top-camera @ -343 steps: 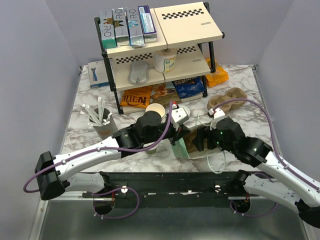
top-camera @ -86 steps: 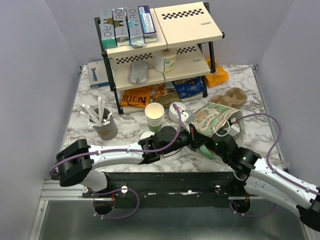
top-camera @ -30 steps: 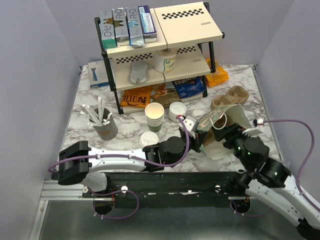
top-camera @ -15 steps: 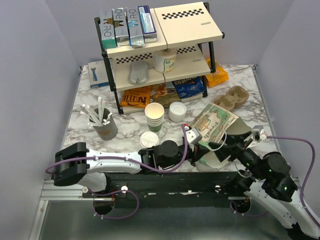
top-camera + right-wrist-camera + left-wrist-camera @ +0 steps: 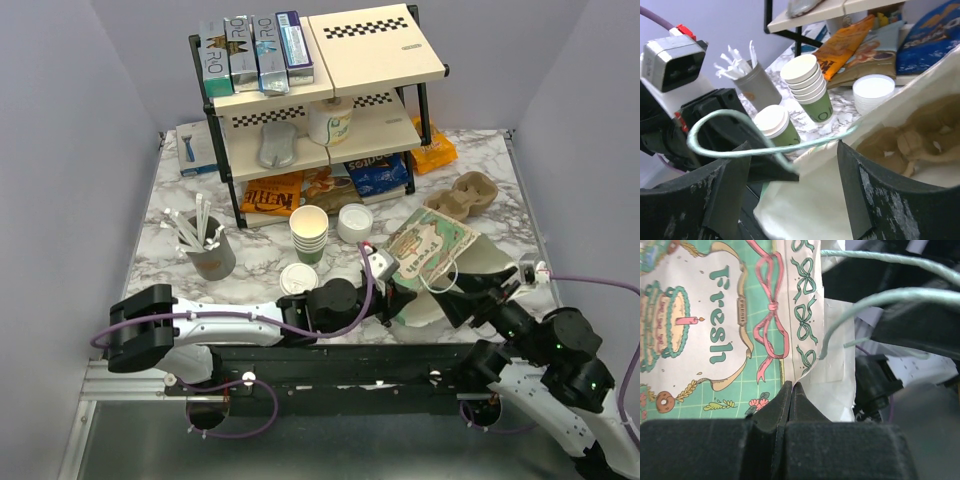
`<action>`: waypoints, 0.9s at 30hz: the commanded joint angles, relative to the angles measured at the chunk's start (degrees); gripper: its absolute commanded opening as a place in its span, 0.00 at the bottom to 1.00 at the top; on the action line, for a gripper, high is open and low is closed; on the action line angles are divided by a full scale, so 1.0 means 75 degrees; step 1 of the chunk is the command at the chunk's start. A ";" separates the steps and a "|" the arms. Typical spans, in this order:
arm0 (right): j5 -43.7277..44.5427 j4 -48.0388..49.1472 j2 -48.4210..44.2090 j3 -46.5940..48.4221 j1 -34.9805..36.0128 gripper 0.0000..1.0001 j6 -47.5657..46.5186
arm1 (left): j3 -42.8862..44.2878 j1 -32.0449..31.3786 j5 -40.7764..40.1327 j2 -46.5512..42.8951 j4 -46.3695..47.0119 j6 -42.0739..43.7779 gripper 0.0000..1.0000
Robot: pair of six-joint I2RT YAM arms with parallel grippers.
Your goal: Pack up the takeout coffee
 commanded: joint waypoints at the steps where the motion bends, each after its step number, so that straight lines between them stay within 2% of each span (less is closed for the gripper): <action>1: 0.1268 -0.1567 -0.1560 0.0637 0.0000 0.76 0.0956 | 0.0353 0.0402 -0.0656 0.0046 -0.0361 -0.0564 0.00; 3: 0.1539 -0.2012 -0.1420 0.0755 0.0011 0.72 0.1191 | 0.0364 0.0485 -0.0212 0.0034 -0.0138 -0.0681 0.00; 7: 0.1751 -0.3067 -0.0402 0.1070 0.0000 0.70 0.1496 | 0.0458 0.0544 -0.0045 0.0116 -0.0102 -0.0879 0.00; 9: 0.1856 -0.3046 0.0172 0.1200 0.0011 0.70 0.1462 | 0.0481 0.0544 -0.0080 0.0116 -0.0091 -0.0997 0.00; 11: 0.2556 -0.2929 0.0419 0.1294 0.0011 0.69 0.1846 | 0.0481 0.0544 0.0036 0.0093 0.0096 -0.1010 0.00; 13: 0.3143 -0.2626 0.0525 0.1329 0.0011 0.59 0.2338 | 0.0400 0.0544 0.0328 0.0093 0.0388 -0.0928 0.00; 16: 0.3158 -0.2063 0.0993 0.1633 0.0011 0.57 0.2340 | 0.0551 0.0544 0.0423 0.0209 0.0227 -0.0543 0.00; 17: 0.3169 -0.2061 0.1169 0.1738 0.0011 0.57 0.2364 | 0.0633 0.0544 0.0482 0.0222 -0.0006 -0.0413 0.00; 21: 0.3427 -0.2704 0.2340 0.2219 0.0011 0.56 0.3088 | 0.0493 0.0532 0.1056 0.0234 0.0448 -0.0097 0.00; 24: 0.3836 -0.3687 0.2939 0.2033 0.0011 0.48 0.4820 | 0.0633 0.0474 0.0579 0.0269 0.0110 0.0068 0.00; 25: 0.3872 -0.4201 0.2998 0.1708 0.0023 0.41 0.5927 | 0.0599 0.0462 0.0506 0.0257 0.0109 0.0126 0.00; 27: 0.3744 -0.4346 0.2789 0.1297 0.0011 0.38 0.6522 | 0.0529 0.0450 0.0319 0.0269 0.0179 0.0104 0.00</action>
